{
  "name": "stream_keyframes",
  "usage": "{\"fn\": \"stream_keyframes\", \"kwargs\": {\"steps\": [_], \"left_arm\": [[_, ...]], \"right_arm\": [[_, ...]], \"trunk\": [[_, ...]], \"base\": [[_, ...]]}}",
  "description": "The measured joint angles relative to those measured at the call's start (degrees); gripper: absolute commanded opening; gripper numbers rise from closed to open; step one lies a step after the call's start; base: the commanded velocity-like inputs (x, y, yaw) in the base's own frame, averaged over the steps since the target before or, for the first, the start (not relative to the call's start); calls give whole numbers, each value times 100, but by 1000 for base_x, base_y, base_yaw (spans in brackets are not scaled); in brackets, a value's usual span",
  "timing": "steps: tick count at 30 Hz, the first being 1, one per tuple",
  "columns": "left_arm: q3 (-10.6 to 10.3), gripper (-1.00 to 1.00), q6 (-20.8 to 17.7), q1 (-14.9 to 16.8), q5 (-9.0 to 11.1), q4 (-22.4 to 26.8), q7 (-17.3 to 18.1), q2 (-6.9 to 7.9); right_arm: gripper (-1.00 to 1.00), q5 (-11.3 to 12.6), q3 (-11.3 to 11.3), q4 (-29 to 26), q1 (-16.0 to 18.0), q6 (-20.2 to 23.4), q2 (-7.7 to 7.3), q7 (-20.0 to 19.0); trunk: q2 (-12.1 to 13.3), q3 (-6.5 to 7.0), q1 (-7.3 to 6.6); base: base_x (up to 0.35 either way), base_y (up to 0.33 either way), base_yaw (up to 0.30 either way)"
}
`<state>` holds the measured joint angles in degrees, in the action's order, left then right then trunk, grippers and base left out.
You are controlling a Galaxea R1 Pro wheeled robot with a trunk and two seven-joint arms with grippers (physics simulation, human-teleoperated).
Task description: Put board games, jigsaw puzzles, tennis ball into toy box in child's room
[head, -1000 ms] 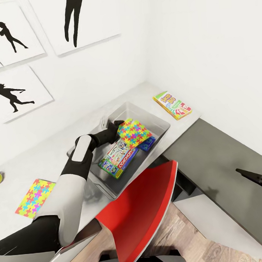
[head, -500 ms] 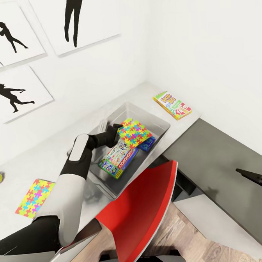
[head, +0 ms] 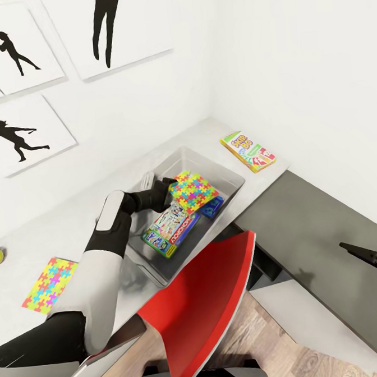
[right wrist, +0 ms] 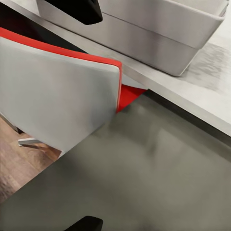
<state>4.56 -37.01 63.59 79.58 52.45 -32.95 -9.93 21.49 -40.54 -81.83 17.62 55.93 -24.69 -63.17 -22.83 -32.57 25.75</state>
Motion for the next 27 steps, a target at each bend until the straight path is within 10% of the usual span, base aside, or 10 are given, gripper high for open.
{"fn": "stream_keyframes", "kwargs": {"steps": [27], "left_arm": [[-284, 100, -4, 0, 65, 823, -47, -1]], "right_arm": [[100, 0, -2, 0, 0, 0, 0, 0]], "trunk": [[0, 1, 0]], "base": [[0, 0, 0]]}}
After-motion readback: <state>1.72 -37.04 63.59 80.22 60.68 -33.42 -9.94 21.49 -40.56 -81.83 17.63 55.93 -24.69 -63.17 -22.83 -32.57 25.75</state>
